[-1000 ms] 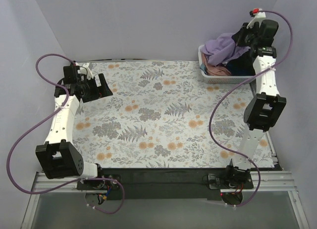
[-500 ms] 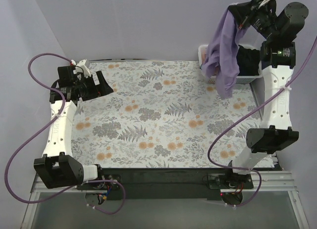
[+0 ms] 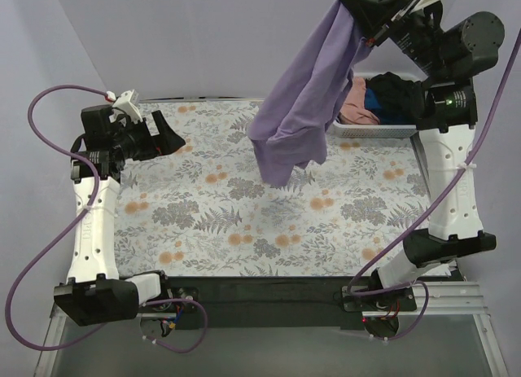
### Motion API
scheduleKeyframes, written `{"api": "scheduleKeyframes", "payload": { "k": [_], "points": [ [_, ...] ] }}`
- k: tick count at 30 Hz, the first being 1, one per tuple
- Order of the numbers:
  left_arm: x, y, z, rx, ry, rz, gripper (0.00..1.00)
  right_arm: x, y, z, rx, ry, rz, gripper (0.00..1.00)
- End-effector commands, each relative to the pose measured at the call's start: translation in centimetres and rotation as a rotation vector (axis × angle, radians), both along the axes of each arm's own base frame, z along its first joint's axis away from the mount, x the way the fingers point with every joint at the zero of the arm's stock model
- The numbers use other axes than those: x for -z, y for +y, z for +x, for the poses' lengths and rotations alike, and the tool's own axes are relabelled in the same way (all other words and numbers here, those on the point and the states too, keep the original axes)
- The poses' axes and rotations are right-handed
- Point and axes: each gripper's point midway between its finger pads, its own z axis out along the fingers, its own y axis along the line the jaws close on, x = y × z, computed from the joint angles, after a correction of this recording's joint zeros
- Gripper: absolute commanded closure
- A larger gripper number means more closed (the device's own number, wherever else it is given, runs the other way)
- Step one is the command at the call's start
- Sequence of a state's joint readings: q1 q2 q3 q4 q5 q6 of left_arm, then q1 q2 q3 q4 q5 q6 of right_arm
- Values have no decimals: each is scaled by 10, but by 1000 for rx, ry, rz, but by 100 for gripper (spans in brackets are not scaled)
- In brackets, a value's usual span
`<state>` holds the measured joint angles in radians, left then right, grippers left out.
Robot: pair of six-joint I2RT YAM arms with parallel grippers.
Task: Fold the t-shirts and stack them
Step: Move the tshirt to the center of the board, then flatten the tshirt out
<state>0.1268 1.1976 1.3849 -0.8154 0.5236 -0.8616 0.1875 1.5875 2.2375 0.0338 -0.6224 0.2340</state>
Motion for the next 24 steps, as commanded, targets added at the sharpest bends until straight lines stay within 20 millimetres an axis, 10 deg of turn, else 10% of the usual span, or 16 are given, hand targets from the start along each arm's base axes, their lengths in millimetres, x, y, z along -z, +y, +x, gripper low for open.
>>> {"api": "scheduleKeyframes", "payload": {
  "k": [1,4,5,7,9,12,14,18,24],
  "points": [
    [-22,-8,-8,44,-65,-24,9,-1,0,-16,-4,-4,51,99],
    [-22,-14,-14,112,-102,-6,9,43,-5,-19,32,95,25,99],
    [-15,-22,-21,175,-97,-22,9,110,-9,7,65,240,-16,99],
    [-8,-28,-29,232,-106,-10,9,158,-27,-6,140,298,-72,93],
    [15,-30,-41,307,-94,56,9,261,-62,7,267,530,-134,59],
    [59,-25,-47,360,-36,175,9,348,-127,6,449,675,-256,35],
    [83,-29,-52,405,6,216,10,380,-148,5,479,717,-364,31],
    [136,-49,-65,523,127,281,19,433,-126,-36,243,866,-562,5],
    [191,-102,-88,674,239,352,35,476,-67,-90,10,803,-806,13]
  ]
}}
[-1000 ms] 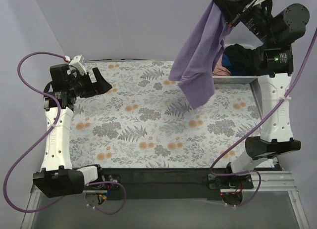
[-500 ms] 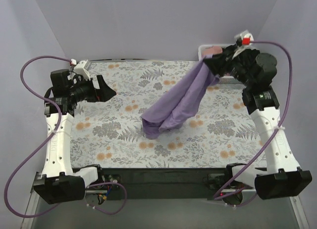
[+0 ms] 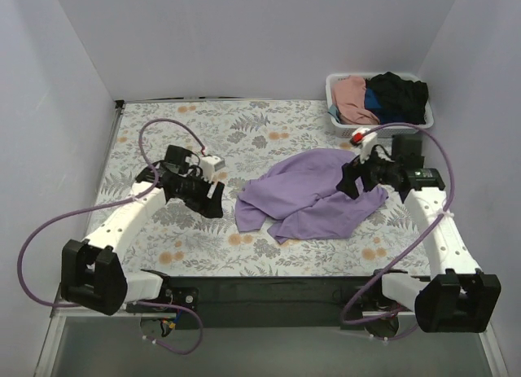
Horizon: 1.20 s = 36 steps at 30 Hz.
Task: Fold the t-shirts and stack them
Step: Flatten the tshirt out
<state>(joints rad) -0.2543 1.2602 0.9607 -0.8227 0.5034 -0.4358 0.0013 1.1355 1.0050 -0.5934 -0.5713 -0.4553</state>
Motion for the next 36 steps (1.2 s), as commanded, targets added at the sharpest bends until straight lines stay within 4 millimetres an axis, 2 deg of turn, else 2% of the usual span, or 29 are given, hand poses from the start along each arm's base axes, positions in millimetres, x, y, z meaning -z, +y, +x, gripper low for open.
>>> {"api": "scheduleKeyframes", "payload": {
  "k": [1,2,3,5,6,10,12,15,21,23,26,29,30,32,33,34,35,36],
  "points": [
    [23,-22,-2,39,19,63,37,24,37,-50,-254,9,-87,14],
    [30,-33,-8,66,41,69,39,30,43,-58,-286,16,-103,16],
    [37,-39,-8,71,55,75,42,37,55,-67,-337,17,-134,19],
    [55,-46,-8,57,103,111,43,58,63,-79,-371,51,-176,23],
    [57,-51,-3,52,99,105,44,62,70,-80,-394,31,-186,25],
    [80,-60,7,-16,174,123,54,83,71,-80,-409,21,-239,27],
    [91,-62,11,-35,200,136,55,96,74,-85,-441,18,-278,27],
    [99,-66,15,-51,221,139,55,113,75,-90,-483,-1,-339,24],
    [100,-78,20,-59,231,87,49,124,86,-97,-551,-19,-367,20],
    [108,-80,19,-64,249,85,49,133,90,-102,-583,-25,-385,19],
    [127,-77,17,-78,292,120,52,151,86,-95,-586,-52,-457,19],
    [138,-72,24,-99,294,162,64,166,81,-91,-578,-38,-510,19],
    [138,-72,25,-102,292,168,71,170,77,-90,-574,-35,-533,20],
    [141,-68,23,-98,315,176,78,175,73,-89,-575,-47,-558,21],
    [141,-66,26,-102,322,183,86,176,69,-86,-561,-56,-582,24],
    [141,-62,26,-107,331,197,98,175,67,-83,-556,-67,-596,27],
    [139,-51,30,-126,336,201,100,173,66,-80,-549,-77,-606,30],
    [136,-45,33,-141,330,200,100,170,63,-77,-535,-92,-624,43]
  ]
}}
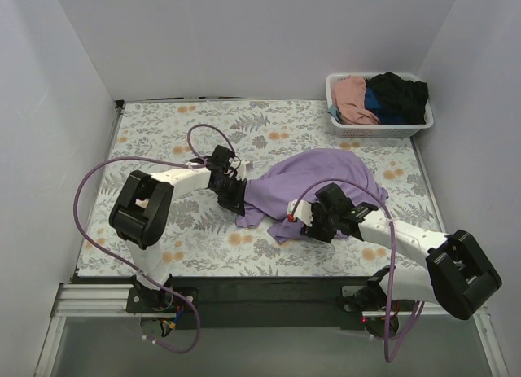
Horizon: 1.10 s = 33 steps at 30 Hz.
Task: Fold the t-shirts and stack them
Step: Flatten the tshirt out
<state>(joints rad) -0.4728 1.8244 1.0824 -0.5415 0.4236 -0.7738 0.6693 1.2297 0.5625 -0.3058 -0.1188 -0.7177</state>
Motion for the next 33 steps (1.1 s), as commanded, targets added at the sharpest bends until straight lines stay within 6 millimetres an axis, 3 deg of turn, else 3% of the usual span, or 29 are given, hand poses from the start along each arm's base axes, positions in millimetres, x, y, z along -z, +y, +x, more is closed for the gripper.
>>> {"api": "scheduleKeyframes", "payload": {
  "k": [1,2,3,4,7,8,10,11,14,19,25,28,29,30,31,32,33],
  "points": [
    [23,48,1,-43,23,150,100,-1,-15,16,18,-102,-76,53],
    [20,65,8,-84,22,157,100,-3,-16,18,6,-114,-81,62],
    [13,77,15,-86,-11,170,100,-8,-22,25,18,-152,-101,85],
    [8,87,21,-102,-24,182,100,-11,-26,28,20,-167,-110,98],
    [-7,137,36,-142,-77,253,100,-25,-41,42,39,-204,-114,99],
    [-10,157,39,-166,-86,274,100,-27,-57,47,54,-202,-136,99],
    [-18,183,42,-131,-147,344,100,-36,-65,52,39,-206,-112,99],
    [-18,193,40,-127,-163,372,100,-34,-82,52,68,-182,-125,99],
    [-20,211,36,-90,-217,456,100,-30,-108,51,19,-177,-181,99],
    [-20,237,45,-135,-265,567,100,-22,-124,60,-28,-153,-228,99],
    [-44,262,78,-246,-399,643,100,-40,-142,117,57,-179,-240,99],
    [-55,251,84,-215,-449,579,100,-48,-145,140,75,-185,-234,99],
    [-57,247,83,-197,-454,558,100,-47,-142,137,70,-153,-220,99],
    [-59,242,81,-177,-453,532,100,-44,-137,134,76,-113,-204,87],
    [-63,230,80,-132,-460,469,97,-54,-135,134,84,-87,-195,76],
    [-62,226,70,-110,-425,448,81,-56,-134,131,94,-60,-185,63],
    [-63,223,67,-97,-421,430,73,-60,-132,129,113,-42,-171,37]
  ]
}}
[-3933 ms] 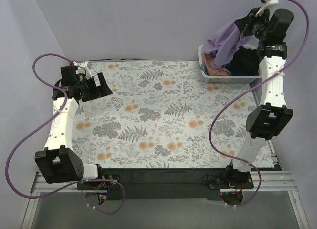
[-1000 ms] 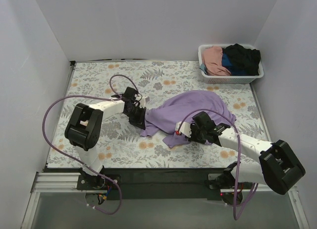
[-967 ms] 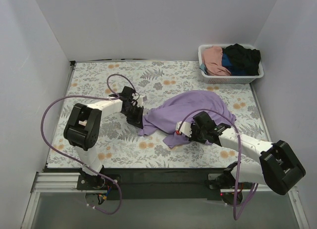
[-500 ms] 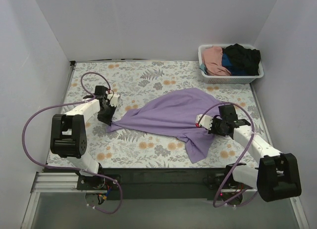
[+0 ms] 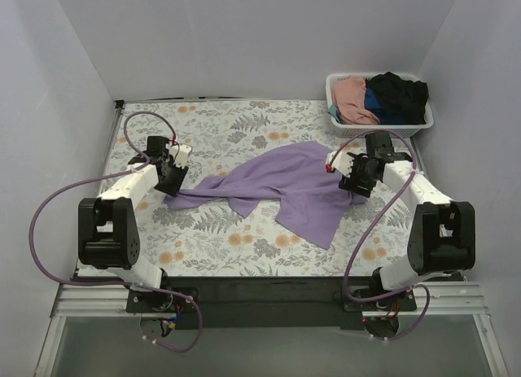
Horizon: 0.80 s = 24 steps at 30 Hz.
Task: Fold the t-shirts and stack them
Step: Flatten the tshirt out
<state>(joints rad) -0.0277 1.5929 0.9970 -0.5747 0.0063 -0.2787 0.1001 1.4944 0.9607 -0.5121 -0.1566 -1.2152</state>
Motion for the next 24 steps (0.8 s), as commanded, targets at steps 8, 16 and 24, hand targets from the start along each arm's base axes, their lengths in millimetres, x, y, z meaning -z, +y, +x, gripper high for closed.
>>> {"api": "scheduleKeyframes", "payload": {
  "k": [8,16,24],
  "points": [
    [-60,-35,-21,147,-80,-187,37,-41,52,-85,-55,185,142,20],
    [-80,-45,-11,129,-91,-249,31,-1,111,-127,-40,358,161,22],
    [-87,-46,-8,102,-74,-268,31,23,128,-136,-20,407,139,24]
  ]
}}
